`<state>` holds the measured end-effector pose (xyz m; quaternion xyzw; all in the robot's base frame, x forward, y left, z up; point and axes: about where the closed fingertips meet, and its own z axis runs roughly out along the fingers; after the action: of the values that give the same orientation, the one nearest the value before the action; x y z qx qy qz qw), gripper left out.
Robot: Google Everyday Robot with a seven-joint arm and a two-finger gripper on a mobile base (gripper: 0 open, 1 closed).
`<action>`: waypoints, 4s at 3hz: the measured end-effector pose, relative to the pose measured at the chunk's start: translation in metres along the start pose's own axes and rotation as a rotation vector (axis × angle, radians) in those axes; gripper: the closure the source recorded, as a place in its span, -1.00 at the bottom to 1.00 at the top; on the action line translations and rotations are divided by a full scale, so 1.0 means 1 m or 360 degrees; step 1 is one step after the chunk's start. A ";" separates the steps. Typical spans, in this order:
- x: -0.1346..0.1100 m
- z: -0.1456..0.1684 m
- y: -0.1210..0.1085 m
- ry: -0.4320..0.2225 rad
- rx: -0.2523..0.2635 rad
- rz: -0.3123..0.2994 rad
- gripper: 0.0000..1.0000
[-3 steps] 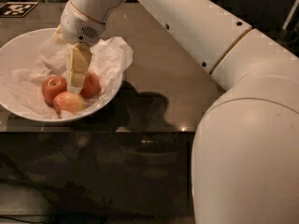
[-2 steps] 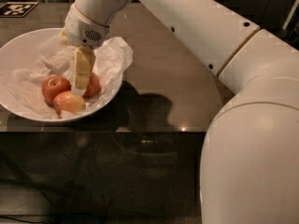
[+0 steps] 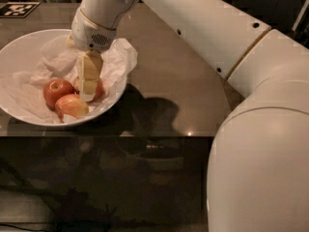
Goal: Pick apple from white bowl
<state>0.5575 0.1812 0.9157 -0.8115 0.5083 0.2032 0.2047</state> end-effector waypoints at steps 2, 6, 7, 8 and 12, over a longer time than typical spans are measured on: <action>0.006 0.010 -0.011 0.0030 -0.0049 -0.0051 -1.00; 0.031 0.065 -0.003 0.0046 -0.0247 -0.0062 -1.00; 0.036 0.070 0.002 0.0120 -0.0244 -0.0089 -0.61; 0.036 0.070 0.002 0.0121 -0.0244 -0.0089 -0.15; 0.035 0.068 0.002 0.0121 -0.0244 -0.0088 1.00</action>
Offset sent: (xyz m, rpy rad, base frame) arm 0.0197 0.0036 -0.0172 -0.0473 0.0046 0.0634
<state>0.5618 0.1910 0.8397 -0.8456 0.4759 0.2049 0.1281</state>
